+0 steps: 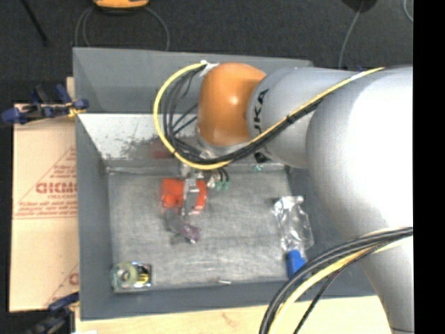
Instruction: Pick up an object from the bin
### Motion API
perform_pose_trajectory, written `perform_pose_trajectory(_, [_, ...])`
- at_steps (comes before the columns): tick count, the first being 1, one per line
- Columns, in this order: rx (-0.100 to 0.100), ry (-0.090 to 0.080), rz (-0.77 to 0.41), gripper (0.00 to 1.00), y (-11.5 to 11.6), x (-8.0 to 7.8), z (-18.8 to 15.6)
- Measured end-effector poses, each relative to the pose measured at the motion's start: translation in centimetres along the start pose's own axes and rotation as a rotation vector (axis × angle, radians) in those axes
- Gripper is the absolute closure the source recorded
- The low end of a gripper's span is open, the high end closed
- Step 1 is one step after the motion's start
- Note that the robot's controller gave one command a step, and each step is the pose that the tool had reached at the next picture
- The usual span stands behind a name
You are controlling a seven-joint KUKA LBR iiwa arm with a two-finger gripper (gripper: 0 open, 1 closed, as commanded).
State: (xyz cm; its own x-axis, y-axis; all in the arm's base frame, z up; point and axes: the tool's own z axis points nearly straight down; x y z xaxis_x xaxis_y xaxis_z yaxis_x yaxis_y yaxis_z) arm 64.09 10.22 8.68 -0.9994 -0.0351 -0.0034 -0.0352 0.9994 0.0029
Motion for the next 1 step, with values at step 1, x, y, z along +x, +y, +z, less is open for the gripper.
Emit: perform_pose_trajectory(1, [-0.001,-0.010,0.027,1.00,0.00,0.79,-17.89])
